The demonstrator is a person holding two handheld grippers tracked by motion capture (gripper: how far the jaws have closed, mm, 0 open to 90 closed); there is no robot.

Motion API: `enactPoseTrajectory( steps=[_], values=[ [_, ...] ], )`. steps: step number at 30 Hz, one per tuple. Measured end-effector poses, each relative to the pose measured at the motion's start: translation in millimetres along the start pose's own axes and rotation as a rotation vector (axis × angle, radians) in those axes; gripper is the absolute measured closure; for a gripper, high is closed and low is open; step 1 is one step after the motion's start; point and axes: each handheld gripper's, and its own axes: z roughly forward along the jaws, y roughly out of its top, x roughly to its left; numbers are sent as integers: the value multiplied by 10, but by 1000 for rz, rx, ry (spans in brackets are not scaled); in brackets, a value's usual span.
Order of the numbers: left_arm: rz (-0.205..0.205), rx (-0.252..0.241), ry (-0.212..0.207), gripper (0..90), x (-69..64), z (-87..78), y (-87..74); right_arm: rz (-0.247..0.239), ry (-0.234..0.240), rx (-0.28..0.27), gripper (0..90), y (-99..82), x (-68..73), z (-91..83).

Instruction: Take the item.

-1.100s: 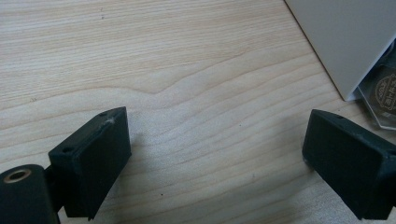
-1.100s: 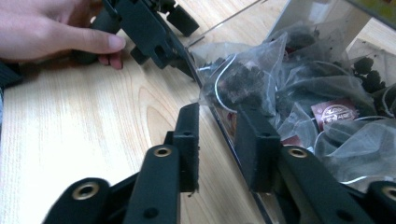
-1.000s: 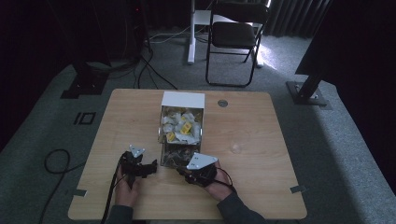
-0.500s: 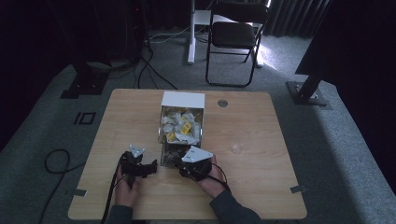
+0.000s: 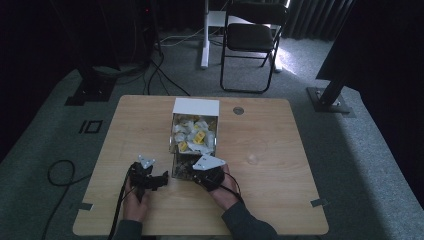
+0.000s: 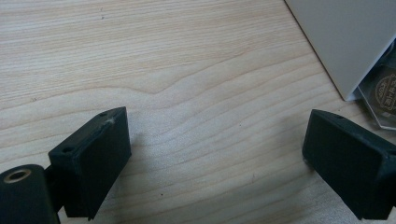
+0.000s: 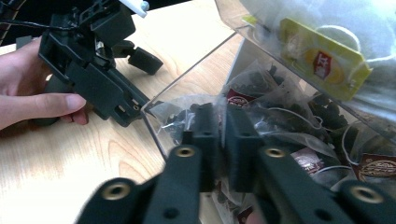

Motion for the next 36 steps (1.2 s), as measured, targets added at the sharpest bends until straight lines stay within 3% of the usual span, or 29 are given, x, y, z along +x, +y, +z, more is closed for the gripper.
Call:
enactPoseTrajectory(
  steps=[10,36],
  values=[
    [0,0,0,83,0,0,0,-5,24,-16,900,7,9,-27],
    [-2,-3,0,83,-2,2,-1,-18,26,-41,900,38,-36,-278]
  ],
)
